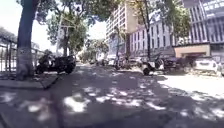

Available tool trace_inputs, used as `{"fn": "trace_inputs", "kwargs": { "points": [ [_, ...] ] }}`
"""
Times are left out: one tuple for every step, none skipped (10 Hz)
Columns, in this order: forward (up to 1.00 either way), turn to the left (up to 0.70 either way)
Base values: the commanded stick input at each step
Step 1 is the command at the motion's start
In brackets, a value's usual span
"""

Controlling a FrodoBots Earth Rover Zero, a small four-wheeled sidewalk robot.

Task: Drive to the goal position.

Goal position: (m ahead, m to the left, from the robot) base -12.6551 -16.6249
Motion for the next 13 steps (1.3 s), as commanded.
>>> {"fn": "trace_inputs", "kwargs": {
  "points": [
    [0.0,-0.45],
    [0.0,-0.45],
    [0.0,-0.45],
    [0.0,-0.45],
    [0.0,-0.45],
    [0.0,-0.45],
    [0.0,-0.45],
    [0.01,-0.36],
    [0.14,-0.41],
    [0.34,-0.67],
    [0.45,-0.27],
    [0.45,-0.27],
    [0.45,-0.25]
  ]
}}
